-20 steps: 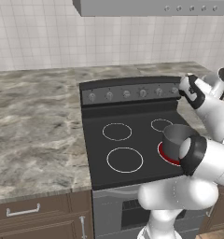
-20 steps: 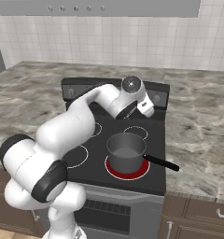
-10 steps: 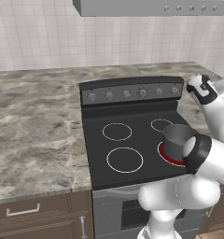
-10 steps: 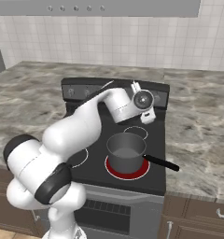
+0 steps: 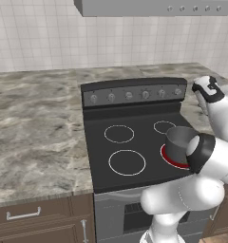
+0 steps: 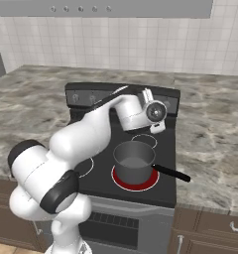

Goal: Turn off the front right burner of the stove.

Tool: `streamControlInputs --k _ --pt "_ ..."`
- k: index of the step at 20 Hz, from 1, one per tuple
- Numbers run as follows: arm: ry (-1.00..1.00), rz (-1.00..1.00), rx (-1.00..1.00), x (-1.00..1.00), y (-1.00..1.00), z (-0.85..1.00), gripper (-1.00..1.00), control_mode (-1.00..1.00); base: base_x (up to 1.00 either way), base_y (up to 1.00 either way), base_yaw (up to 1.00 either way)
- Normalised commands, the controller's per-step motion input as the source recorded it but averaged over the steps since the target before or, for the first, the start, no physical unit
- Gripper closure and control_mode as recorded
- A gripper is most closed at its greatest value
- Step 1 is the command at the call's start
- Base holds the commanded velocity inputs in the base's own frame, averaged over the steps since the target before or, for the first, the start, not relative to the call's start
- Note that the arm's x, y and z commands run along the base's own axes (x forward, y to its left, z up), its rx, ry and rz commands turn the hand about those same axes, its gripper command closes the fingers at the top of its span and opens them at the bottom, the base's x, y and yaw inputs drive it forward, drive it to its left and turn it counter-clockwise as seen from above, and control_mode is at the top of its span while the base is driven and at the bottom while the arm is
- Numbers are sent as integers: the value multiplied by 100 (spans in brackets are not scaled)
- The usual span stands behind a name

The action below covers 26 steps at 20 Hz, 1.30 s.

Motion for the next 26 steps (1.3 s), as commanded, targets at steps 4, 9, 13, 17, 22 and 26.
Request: streamControlInputs --k 4,9,13,17,22,26 --pt "-4 0 1 4 -13 0 -100 -100 0 0 0" --pt "-2 0 1 15 -1 -15 -100 -100 0 0 0" --pt "0 0 5 55 0 -6 -100 -100 0 0 0" --pt "0 0 8 36 0 -7 -100 -100 0 0 0" --pt "0 2 8 18 -1 -10 -100 -100 0 0 0" --pt "-1 5 10 9 -5 -15 -100 -100 0 0 0"
